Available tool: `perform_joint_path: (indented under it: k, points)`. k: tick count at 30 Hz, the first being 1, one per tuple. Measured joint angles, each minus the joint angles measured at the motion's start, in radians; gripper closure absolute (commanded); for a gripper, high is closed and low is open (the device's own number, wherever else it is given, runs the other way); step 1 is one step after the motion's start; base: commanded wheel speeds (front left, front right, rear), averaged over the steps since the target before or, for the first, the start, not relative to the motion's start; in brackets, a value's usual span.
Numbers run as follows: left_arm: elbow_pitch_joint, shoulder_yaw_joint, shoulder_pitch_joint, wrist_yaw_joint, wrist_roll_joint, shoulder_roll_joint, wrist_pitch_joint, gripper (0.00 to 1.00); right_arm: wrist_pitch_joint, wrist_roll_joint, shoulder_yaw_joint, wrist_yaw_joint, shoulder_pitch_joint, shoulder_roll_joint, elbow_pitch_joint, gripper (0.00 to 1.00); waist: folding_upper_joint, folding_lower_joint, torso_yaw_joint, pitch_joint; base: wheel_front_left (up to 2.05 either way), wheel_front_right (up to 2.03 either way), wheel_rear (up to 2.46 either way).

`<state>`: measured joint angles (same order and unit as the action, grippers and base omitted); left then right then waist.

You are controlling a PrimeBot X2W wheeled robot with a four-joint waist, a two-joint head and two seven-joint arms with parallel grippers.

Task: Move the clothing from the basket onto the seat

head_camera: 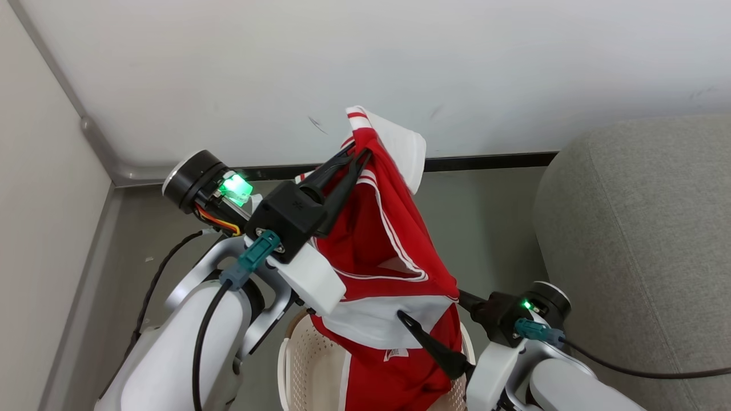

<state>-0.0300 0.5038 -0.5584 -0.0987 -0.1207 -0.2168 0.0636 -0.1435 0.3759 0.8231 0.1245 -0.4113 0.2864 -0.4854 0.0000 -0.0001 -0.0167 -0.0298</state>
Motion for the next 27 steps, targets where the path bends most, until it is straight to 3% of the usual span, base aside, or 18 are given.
perform_joint_path:
  k: [11, 12, 14, 16, 27]
  points:
    - [0.037, 0.029, -0.005, -0.008, -0.010, 0.006, 0.044, 1.00, -0.044, -0.014, 0.019, 0.000, -0.086, -0.040, -0.086, 0.02, 0.0000, 0.0000, 0.025, 0.001, 0.00, 0.00, 0.00]
    - [0.039, 0.031, -0.007, -0.008, -0.011, 0.007, 0.044, 1.00, -0.045, -0.015, 0.023, 0.000, -0.089, -0.042, -0.094, 0.40, 0.0000, 0.0000, 0.027, 0.001, 0.00, 0.00, 0.00]
    - [0.044, 0.033, -0.012, -0.009, -0.019, 0.010, 0.052, 1.00, -0.052, -0.020, 0.030, 0.000, -0.093, -0.046, -0.110, 0.64, 0.0000, 0.0001, 0.032, 0.001, 0.00, 0.00, 0.00]
    - [0.047, 0.033, -0.012, -0.009, -0.036, 0.014, 0.053, 1.00, -0.060, -0.023, 0.039, 0.000, -0.102, -0.049, -0.124, 1.00, 0.0000, 0.0001, 0.036, 0.000, 0.00, 0.00, 0.00]
    - [0.022, -0.028, -0.001, -0.004, -0.063, -0.004, 0.061, 1.00, -0.087, -0.018, 0.035, 0.000, -0.108, -0.052, -0.160, 1.00, 0.0000, 0.0001, 0.030, -0.014, 0.00, 0.00, 0.00]
